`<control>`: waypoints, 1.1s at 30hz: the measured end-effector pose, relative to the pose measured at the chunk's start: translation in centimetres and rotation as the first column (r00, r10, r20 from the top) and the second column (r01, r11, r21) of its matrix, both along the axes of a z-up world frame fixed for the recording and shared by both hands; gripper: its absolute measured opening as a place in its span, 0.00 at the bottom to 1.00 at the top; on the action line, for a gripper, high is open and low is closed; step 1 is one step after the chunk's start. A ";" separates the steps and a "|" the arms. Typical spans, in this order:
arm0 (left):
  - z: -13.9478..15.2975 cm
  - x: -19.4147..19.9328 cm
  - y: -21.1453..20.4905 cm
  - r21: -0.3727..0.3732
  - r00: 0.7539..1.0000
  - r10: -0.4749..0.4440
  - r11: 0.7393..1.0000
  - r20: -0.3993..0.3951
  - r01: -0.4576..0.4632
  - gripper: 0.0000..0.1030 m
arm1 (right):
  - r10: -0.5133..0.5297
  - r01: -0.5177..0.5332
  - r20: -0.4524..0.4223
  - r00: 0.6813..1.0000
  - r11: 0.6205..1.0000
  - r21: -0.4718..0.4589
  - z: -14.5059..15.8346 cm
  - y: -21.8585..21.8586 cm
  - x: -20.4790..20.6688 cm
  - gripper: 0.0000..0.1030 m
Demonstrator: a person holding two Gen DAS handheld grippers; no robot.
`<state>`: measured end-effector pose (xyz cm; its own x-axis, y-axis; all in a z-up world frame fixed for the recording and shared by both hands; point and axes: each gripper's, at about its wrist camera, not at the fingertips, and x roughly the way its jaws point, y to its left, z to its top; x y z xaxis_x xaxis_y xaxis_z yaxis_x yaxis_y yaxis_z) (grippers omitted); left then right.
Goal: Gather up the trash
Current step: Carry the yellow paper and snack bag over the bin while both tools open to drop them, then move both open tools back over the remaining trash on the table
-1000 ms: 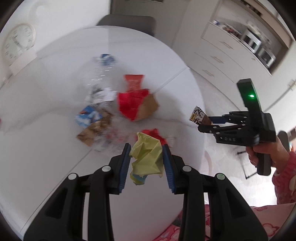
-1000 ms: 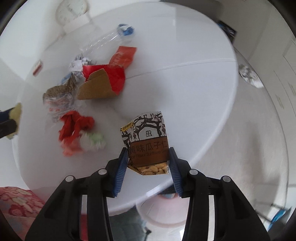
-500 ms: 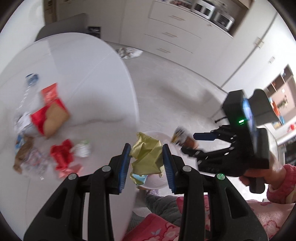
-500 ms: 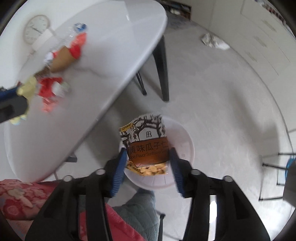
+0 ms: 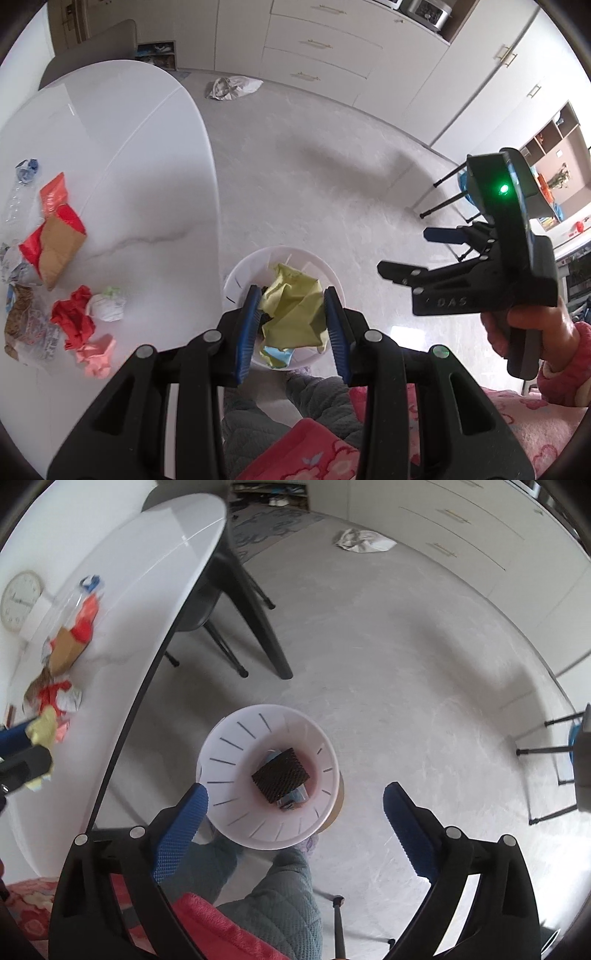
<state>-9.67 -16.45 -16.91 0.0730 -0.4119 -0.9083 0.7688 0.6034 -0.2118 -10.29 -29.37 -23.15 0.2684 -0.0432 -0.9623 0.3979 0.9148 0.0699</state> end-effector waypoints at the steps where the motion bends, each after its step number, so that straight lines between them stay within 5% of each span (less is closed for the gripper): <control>1: -0.1 0.0 -0.2 0.002 1.000 -0.003 1.000 -0.004 0.003 0.34 | -0.004 0.004 0.000 1.000 1.000 -0.003 0.2 -0.2 -0.1 0.93; 4: -0.2 0.0 -0.7 -0.003 1.000 -0.002 1.000 -0.016 0.002 0.56 | -0.015 0.015 0.005 1.000 1.000 -0.004 0.5 -0.5 -0.3 0.93; 5: -0.1 0.0 -0.7 -0.004 1.000 0.005 1.000 -0.013 -0.005 0.74 | -0.016 0.016 0.005 1.000 1.000 -0.004 0.5 -0.5 -0.3 0.93; 6: 0.0 0.0 -0.7 -0.006 1.000 0.009 1.000 -0.006 -0.009 0.81 | -0.015 0.015 0.005 1.000 1.000 -0.003 0.6 -0.6 -0.5 0.93; 9: 0.6 -0.5 -0.6 -0.029 1.000 0.002 1.000 0.017 -0.001 0.92 | -0.008 0.008 0.005 1.000 1.000 -0.012 0.7 -0.5 -0.5 0.93; 26: 2.0 0.2 3.3 -0.036 0.991 0.125 0.992 0.040 -0.123 0.92 | 0.071 -0.071 0.021 0.997 0.997 -0.015 1.5 2.3 1.7 0.93; 33: 2.9 2.2 9.4 -0.026 0.949 0.306 0.952 0.072 -0.304 0.92 | 0.174 -0.175 0.058 0.983 0.985 0.005 2.5 6.2 5.7 0.93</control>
<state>-7.42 -7.10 -14.03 0.2642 -0.3723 -0.8897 0.5624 0.8089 -0.1715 -4.58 -23.17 -20.61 0.3254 0.0191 -0.9454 0.2274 0.9689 0.0979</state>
